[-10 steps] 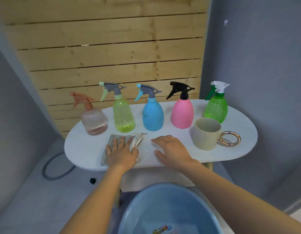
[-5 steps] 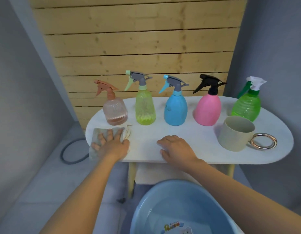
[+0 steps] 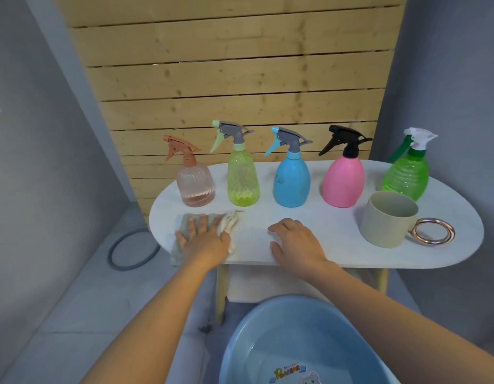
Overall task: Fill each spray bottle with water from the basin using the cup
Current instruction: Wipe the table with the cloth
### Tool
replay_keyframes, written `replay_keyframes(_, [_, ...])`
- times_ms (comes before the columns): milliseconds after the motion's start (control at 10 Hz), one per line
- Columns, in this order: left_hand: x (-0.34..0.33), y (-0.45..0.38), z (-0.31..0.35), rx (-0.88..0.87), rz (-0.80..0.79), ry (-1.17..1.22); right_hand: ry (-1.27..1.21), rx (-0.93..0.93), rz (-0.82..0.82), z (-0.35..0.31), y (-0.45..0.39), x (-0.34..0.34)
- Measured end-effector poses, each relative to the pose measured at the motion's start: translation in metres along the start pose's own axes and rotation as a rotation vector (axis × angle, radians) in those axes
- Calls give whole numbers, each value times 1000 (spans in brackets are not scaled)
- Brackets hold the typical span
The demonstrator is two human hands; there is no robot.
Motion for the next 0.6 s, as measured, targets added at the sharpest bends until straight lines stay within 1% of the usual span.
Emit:
replay_keyframes(100, [3, -15, -14, 81, 37, 31, -8, -13, 1, 0, -4, -2])
replay_keyframes(300, [5, -22, -13, 59, 50, 37, 36, -29, -8, -2, -11, -7])
replay_keyframes(400, [4, -16, -12, 19, 14, 22, 59, -45, -36, -4, -8, -4])
replay_keyframes(500, [1, -5, -11, -22, -55, 51, 10, -74, -40, -5, -4, 7])
replay_keyframes(600, [9, 18, -4, -55, -95, 89, -28, -96, 15, -4, 12, 30])
Point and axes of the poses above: each hand's wrist, its own y-axis away from the middle knuckle, its own x-axis out of the back of the hand, z = x × y, the point moved 6 cm from there along -y, towards the middle knuckle
